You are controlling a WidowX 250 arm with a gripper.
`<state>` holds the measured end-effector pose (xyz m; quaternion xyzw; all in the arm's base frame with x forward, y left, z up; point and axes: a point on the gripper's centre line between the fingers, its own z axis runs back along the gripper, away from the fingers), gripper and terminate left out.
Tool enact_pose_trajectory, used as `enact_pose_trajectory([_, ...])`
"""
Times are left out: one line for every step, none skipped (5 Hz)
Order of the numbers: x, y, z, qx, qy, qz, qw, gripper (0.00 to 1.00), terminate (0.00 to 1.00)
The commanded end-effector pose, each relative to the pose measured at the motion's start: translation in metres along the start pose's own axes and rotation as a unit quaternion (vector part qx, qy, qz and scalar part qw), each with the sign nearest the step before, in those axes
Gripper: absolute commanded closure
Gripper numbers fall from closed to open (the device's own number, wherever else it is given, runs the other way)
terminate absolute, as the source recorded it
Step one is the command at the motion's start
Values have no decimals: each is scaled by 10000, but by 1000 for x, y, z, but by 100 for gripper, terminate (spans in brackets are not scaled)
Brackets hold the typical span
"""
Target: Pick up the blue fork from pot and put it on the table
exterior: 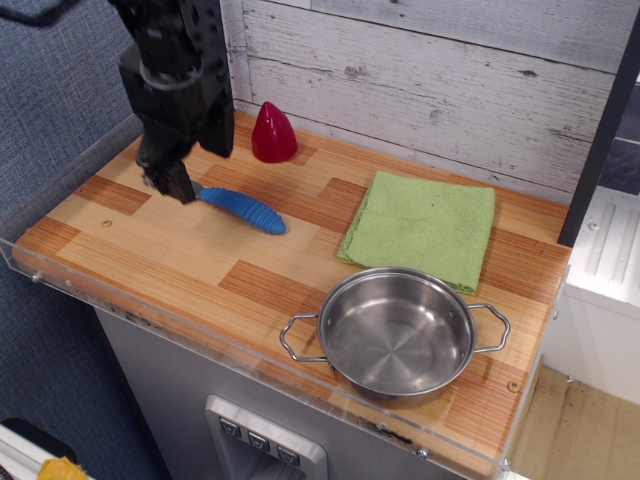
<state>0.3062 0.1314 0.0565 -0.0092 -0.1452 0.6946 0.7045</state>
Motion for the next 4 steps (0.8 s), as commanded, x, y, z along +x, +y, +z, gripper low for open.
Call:
enact_pose_trajectory([-10, -4, 54, 51, 150, -2185, 9757, 0, 0])
enact_pose_trajectory([-24, 4, 64, 53, 283, -3127, 9494, 0, 0])
enact_pose_trajectory([-40, 14, 77, -130, 521, -4254, 9034, 0, 0])
enact_pose_trajectory([-52, 34, 87, -112, 576, -5035, 8620, 0, 100])
